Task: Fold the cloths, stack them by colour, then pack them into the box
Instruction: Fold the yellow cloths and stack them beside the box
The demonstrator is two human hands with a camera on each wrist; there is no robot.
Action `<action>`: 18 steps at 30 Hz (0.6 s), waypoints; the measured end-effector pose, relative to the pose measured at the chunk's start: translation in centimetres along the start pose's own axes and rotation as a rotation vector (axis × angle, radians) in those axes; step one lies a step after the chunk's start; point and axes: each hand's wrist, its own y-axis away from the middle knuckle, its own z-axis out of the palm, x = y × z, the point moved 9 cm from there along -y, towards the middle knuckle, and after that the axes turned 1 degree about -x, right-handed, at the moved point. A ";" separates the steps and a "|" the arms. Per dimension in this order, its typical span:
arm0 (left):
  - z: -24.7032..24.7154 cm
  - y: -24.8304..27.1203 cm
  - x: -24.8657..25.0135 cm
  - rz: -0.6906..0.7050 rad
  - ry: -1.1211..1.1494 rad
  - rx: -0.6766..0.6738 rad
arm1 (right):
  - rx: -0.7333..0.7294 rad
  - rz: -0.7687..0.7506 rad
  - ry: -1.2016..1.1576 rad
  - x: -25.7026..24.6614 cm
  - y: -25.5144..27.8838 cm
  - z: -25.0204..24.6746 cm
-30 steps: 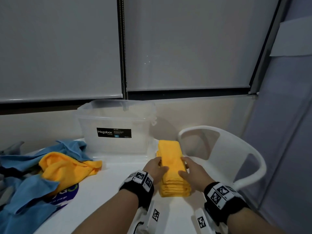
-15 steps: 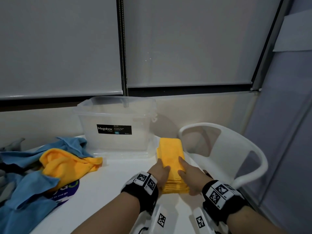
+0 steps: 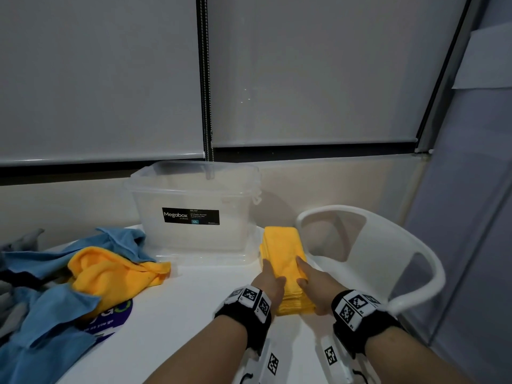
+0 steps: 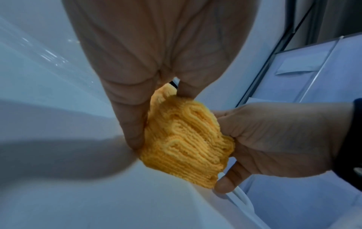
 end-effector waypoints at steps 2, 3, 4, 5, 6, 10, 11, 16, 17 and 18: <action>-0.4 0.5 0.1 0.060 0.018 0.000 | -0.059 -0.005 -0.091 0.5 -0.2 0.5; -0.6 0.7 -0.1 0.082 0.024 -0.011 | -0.033 -0.003 -0.146 0.7 -0.4 0.2; -0.9 0.9 -0.3 0.104 0.042 -0.027 | -0.031 -0.011 -0.102 0.8 -0.5 0.2; -1.3 1.2 -0.4 0.122 0.062 -0.046 | -0.009 0.015 -0.095 1.0 -0.5 -0.3; -1.9 1.6 -0.7 0.144 0.067 -0.056 | 0.033 0.024 -0.066 1.0 -0.5 -0.8; -6.9 3.7 -2.6 0.241 0.033 0.037 | 0.417 -0.054 0.112 -1.5 0.9 -3.8; -8.5 4.3 -3.5 0.254 0.026 0.082 | 0.528 -0.129 0.121 -3.2 1.9 -4.4; -16.5 6.7 -10.0 0.187 -0.115 0.286 | 0.623 -0.616 0.081 -13.8 5.0 -1.2; -18.1 7.2 -11.6 0.152 -0.159 0.339 | 0.565 -0.664 0.077 -15.8 5.0 0.2; -19.8 7.7 -13.1 0.116 -0.203 0.397 | 0.501 -0.697 0.075 -17.8 5.0 1.7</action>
